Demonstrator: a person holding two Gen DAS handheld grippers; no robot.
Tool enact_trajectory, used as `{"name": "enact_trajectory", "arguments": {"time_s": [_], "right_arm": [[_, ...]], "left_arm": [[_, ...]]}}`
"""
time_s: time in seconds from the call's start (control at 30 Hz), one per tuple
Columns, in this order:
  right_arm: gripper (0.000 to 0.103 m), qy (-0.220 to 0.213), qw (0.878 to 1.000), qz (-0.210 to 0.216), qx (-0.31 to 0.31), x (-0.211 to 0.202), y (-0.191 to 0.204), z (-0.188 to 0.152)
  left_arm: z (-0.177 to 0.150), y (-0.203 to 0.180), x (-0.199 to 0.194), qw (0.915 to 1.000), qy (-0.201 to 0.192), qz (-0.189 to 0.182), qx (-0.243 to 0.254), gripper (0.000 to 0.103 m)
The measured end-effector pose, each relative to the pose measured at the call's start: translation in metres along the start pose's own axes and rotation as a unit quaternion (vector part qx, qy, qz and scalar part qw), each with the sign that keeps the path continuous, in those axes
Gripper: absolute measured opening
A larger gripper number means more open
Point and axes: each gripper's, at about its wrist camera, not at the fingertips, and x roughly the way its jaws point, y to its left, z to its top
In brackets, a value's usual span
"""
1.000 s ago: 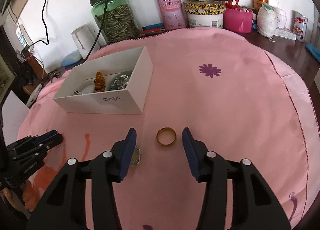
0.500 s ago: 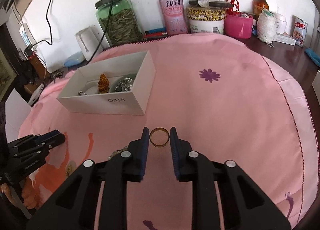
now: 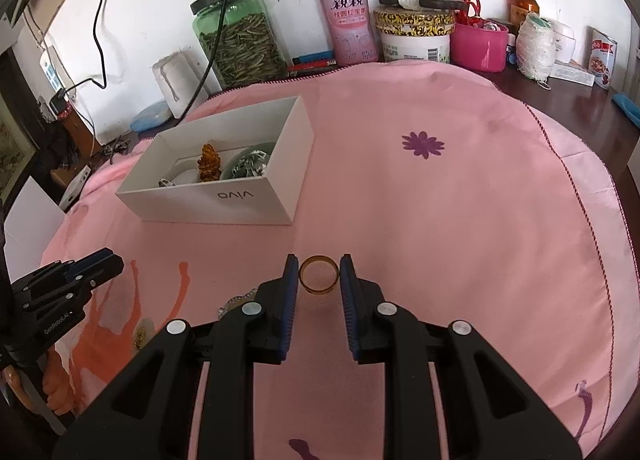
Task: Organize jewelry
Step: 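Carry both rings into the box and open both grippers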
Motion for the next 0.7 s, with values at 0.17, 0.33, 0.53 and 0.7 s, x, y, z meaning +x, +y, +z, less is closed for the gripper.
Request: {"name": "enact_trajectory", "arguments": {"time_s": [0.17,0.33,0.53,0.7], "right_arm": [[0.02,-0.008,1.0,0.009,0.002,-0.005,0.0,0.0],[0.02,-0.011,1.0,0.015,0.003,-0.008,0.001,0.0],[0.02,-0.044,0.998,0.033,0.015,-0.024,0.002,0.006],[0.02,-0.077,0.996,0.051,0.017,-0.044,0.02,0.038]], "left_arm": [[0.002,-0.003,-0.002,1.0,-0.005,-0.001,0.005,0.022],[0.001,-0.004,-0.003,0.9999,-0.01,0.002,0.006,0.022],[0.016,-0.001,-0.017,0.9995,-0.029,-0.009,-0.011,0.022],[0.056,-0.006,-0.04,0.9967,-0.08,0.015,-0.005,0.022]]}}
